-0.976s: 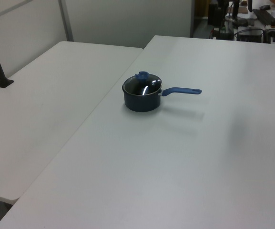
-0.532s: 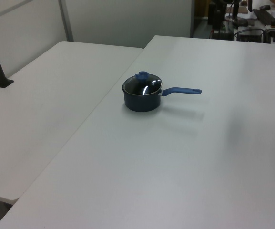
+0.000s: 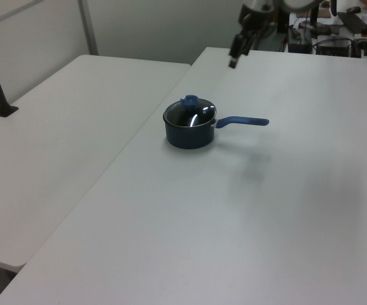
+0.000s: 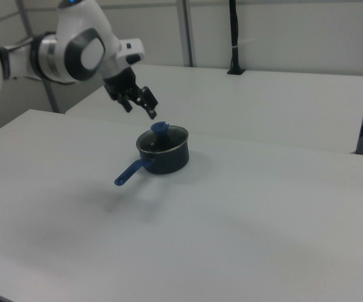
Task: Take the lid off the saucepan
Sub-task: 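Move the gripper down toward the blue knob of the glass lid, then close the gripper on the blue lid knob, then lift the glass lid off the saucepan and carry it aside, then lower the glass lid flat onto the table beside the saucepan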
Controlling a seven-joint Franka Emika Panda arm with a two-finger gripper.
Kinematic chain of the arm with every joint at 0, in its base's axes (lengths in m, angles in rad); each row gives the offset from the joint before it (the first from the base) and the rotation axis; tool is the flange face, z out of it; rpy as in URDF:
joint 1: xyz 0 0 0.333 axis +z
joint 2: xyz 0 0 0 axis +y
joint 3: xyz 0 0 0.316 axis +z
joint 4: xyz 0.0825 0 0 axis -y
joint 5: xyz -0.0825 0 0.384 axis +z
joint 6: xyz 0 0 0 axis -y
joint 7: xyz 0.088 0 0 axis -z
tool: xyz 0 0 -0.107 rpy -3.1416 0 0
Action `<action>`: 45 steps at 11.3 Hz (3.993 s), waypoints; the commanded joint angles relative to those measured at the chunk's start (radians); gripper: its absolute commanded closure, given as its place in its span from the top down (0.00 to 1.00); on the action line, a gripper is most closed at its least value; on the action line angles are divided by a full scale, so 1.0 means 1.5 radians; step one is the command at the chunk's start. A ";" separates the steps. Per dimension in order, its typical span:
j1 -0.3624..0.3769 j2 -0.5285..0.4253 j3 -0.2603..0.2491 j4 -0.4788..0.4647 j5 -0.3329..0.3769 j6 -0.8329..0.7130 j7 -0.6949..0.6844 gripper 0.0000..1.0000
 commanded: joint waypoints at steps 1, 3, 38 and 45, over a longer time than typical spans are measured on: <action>0.011 0.101 0.000 0.029 -0.079 0.149 0.198 1.00; 0.022 0.163 0.001 0.056 -0.187 0.196 0.334 1.00; -0.289 -0.093 0.142 -0.207 -0.105 -0.035 -0.203 0.40; -0.302 -0.134 0.147 -0.408 -0.104 0.027 -0.326 0.43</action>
